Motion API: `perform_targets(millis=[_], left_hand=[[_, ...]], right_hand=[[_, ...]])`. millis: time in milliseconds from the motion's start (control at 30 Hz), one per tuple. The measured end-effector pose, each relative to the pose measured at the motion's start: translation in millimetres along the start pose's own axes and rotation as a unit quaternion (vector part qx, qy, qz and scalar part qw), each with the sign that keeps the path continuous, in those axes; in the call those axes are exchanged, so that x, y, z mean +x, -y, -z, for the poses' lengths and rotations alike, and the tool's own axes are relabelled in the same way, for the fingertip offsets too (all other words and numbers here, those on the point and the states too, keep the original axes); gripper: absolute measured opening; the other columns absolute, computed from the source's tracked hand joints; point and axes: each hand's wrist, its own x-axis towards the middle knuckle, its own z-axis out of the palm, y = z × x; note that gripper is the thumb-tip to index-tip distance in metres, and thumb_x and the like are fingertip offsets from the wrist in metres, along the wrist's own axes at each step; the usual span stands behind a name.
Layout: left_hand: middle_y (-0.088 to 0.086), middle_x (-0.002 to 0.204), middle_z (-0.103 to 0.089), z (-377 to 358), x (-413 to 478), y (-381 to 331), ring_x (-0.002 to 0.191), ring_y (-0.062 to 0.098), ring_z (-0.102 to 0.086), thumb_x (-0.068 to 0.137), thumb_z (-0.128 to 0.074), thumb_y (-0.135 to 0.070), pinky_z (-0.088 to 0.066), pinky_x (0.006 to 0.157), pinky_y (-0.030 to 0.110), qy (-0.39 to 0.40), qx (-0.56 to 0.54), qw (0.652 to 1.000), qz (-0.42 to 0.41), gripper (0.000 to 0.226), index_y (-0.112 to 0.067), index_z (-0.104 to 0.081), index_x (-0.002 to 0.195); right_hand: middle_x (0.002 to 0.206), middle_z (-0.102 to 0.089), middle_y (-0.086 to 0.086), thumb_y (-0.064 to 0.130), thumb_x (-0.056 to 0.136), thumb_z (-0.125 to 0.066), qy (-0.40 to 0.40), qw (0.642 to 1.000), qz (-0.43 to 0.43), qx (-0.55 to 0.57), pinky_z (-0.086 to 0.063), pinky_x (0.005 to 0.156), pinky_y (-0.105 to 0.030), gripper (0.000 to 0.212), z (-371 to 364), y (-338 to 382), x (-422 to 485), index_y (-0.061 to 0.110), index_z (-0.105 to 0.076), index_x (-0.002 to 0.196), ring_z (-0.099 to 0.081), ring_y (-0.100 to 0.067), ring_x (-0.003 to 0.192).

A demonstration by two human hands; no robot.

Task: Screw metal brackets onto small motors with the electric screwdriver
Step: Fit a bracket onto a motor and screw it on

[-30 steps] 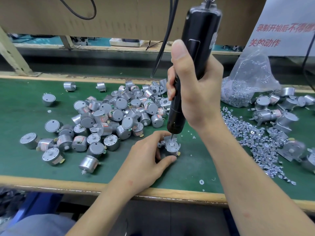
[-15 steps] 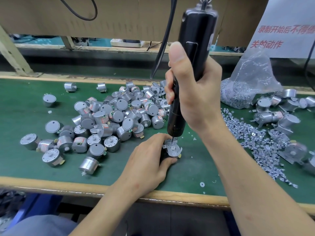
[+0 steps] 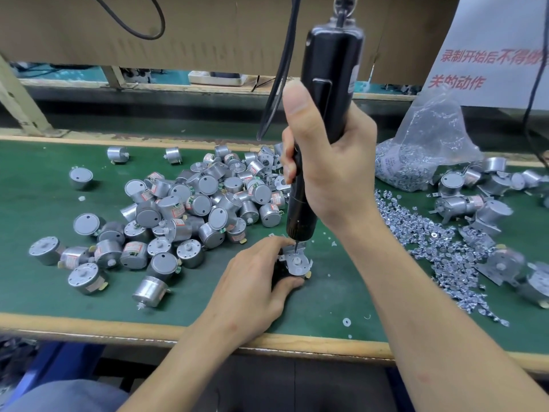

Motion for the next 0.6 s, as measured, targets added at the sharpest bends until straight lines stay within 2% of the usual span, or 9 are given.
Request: perform_targets(millis=[100, 200, 267, 367, 533, 600], left_hand=[[-0.037, 0.083, -0.043, -0.6, 0.3, -0.1, 0.080, -0.009, -0.047, 0.083, -0.075, -0.036, -0.033, 0.069, 0.007, 0.000, 0.008, 1.000, -0.001, 0.042, -0.032, -0.053, 0.119], [-0.032, 0.086, -0.043, -1.0, 0.3, -0.5, 0.089, 0.009, -0.047, 0.083, -0.074, -0.039, -0.030, 0.066, 0.019, -0.005, 0.025, 1.000, -0.006, 0.043, -0.032, -0.053, 0.120], [-0.033, 0.080, -0.042, -1.6, 0.0, -0.2, 0.088, 0.012, -0.046, 0.083, -0.074, -0.039, -0.030, 0.067, 0.024, -0.007, 0.027, 1.000, -0.007, 0.043, -0.031, -0.053, 0.119], [-0.036, 0.073, -0.043, -2.3, 0.0, 0.4, 0.090, 0.008, -0.044, 0.084, -0.074, -0.037, -0.028, 0.066, 0.025, -0.004, 0.015, 1.000, -0.008, 0.040, -0.032, -0.053, 0.117], [-0.033, 0.085, -0.047, -1.4, 0.0, -0.4, 0.090, 0.008, -0.048, 0.085, -0.072, -0.038, -0.032, 0.068, 0.024, 0.003, 0.015, 1.000, -0.012, 0.039, -0.036, -0.051, 0.118], [-0.034, 0.082, -0.047, -1.3, -0.5, -0.3, 0.081, -0.001, -0.049, 0.085, -0.072, -0.039, -0.032, 0.066, 0.016, 0.008, 0.014, 1.000, -0.010, 0.040, -0.036, -0.050, 0.118]], right_hand=[[0.062, -0.047, -0.028, 0.042, 0.089, -0.070, -0.050, 0.998, -0.002, -0.041, -0.042, 0.047, -0.048, 0.057, -0.8, -1.6, -1.3, -0.006, -0.044, 0.073, -0.047, -0.043, 0.051], [0.064, -0.055, -0.020, 0.047, 0.089, -0.072, -0.093, 0.991, -0.018, -0.090, -0.049, 0.055, -0.054, 0.045, -4.3, 0.3, -0.4, 0.011, -0.052, 0.071, -0.055, -0.041, 0.058], [0.062, -0.052, -0.018, 0.043, 0.091, -0.070, -0.044, 0.997, -0.034, -0.056, -0.049, 0.051, -0.046, 0.038, -1.8, 3.4, 3.2, 0.015, -0.051, 0.072, -0.052, -0.036, 0.053], [0.060, -0.050, -0.011, 0.043, 0.091, -0.064, 0.045, 0.997, -0.056, 0.037, -0.042, 0.046, -0.031, 0.037, 10.0, 11.0, 13.7, 0.011, -0.052, 0.077, -0.048, -0.024, 0.045], [0.060, -0.053, -0.006, 0.047, 0.089, -0.060, 0.030, 0.999, -0.026, -0.002, -0.043, 0.046, -0.028, 0.039, 36.4, 11.0, 25.4, 0.011, -0.053, 0.076, -0.050, -0.020, 0.045], [0.060, -0.053, -0.007, 0.048, 0.089, -0.061, 0.013, 0.999, -0.022, -0.033, -0.043, 0.047, -0.029, 0.040, 47.9, 5.3, 24.7, 0.010, -0.053, 0.077, -0.050, -0.022, 0.045]])
